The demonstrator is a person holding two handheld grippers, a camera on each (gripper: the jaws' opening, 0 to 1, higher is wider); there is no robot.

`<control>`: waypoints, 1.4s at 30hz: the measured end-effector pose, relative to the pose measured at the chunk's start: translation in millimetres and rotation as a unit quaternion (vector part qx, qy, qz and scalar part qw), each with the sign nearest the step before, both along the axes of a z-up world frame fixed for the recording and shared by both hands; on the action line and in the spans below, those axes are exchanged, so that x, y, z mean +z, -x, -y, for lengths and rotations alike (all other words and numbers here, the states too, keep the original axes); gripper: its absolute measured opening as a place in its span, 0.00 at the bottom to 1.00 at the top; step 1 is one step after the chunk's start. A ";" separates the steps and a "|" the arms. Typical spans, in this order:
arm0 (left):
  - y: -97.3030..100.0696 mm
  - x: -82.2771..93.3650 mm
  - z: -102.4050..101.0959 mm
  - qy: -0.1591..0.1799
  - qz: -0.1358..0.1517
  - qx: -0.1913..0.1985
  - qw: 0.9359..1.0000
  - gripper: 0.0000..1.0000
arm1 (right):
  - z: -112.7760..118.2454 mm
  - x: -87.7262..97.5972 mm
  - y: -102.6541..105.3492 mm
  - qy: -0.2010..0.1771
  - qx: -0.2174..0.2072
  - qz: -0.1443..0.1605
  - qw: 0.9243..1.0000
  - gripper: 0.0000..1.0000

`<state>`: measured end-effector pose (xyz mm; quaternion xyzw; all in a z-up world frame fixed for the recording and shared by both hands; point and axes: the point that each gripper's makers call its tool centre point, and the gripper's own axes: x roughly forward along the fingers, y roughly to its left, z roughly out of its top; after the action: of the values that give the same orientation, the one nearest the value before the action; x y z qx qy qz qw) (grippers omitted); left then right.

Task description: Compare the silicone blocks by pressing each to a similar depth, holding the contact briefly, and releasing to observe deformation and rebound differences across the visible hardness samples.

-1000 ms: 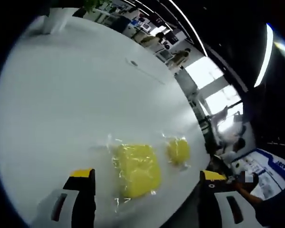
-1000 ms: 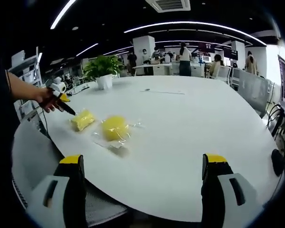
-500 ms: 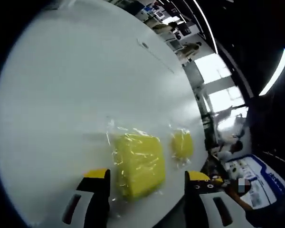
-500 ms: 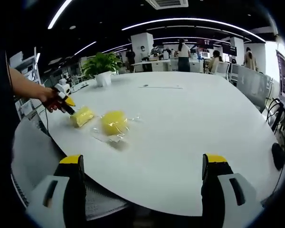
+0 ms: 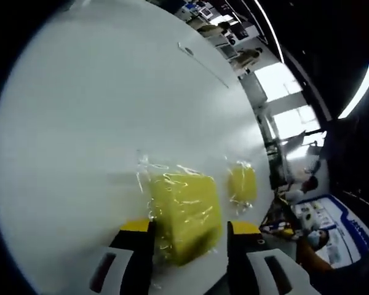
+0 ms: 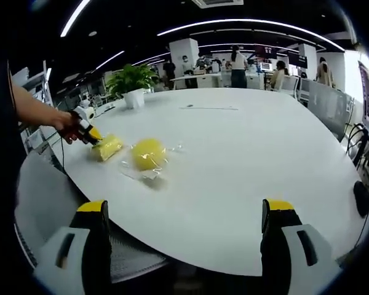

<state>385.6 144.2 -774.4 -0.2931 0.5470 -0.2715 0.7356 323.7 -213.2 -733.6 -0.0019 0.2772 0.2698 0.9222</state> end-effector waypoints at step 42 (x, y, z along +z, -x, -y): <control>-4.3 -0.8 -10.1 -0.037 0.139 0.014 0.989 0.00 | -10.9 9.8 -11.2 -0.003 0.005 0.005 1.000 0.97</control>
<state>390.0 154.2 -775.2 -0.2327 0.4446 -0.2789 0.8188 334.9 -202.3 -723.8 -0.0021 0.2719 0.2751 0.9222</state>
